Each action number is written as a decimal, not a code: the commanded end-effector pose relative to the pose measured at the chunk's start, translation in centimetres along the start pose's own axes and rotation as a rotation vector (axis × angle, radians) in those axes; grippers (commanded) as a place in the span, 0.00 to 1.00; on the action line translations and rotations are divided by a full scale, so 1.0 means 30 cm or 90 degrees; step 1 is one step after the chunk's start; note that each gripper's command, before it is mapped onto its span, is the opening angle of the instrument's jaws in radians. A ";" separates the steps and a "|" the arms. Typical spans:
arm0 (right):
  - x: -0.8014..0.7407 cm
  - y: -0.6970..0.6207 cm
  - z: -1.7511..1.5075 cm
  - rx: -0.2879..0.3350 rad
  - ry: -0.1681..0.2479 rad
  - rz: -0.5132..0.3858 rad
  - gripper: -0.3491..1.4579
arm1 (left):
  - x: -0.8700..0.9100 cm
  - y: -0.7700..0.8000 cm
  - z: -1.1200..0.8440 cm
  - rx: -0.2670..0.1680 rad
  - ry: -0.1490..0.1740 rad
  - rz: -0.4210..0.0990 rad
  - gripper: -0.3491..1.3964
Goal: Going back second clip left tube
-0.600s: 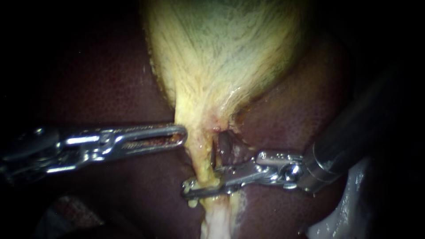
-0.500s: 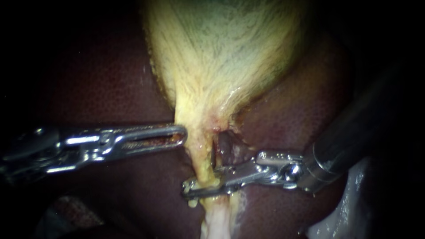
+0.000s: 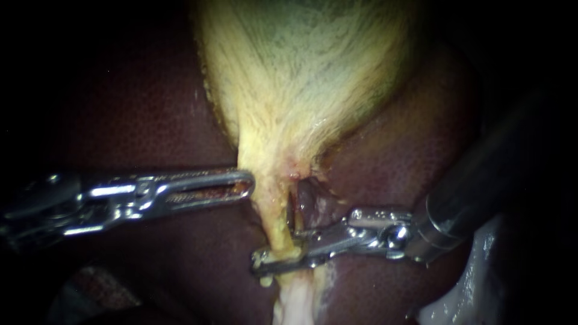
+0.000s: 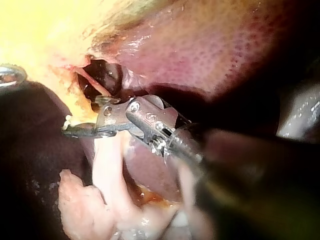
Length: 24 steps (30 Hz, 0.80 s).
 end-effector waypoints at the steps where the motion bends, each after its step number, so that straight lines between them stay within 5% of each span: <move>1: 0.0000 0.0003 0.000 0.001 0.001 -0.021 0.47 | 0.0000 0.0000 0.0000 0.000 0.000 0.000 0.00; 12: 0.0007 0.0003 0.002 -0.008 0.010 -0.097 0.52 | 0.0000 0.0001 -0.0002 0.000 0.000 0.000 0.00; 24: -0.0045 -0.0026 0.011 -0.003 -0.004 -0.188 0.52 | 0.0000 0.0000 0.0001 0.000 0.000 0.000 0.00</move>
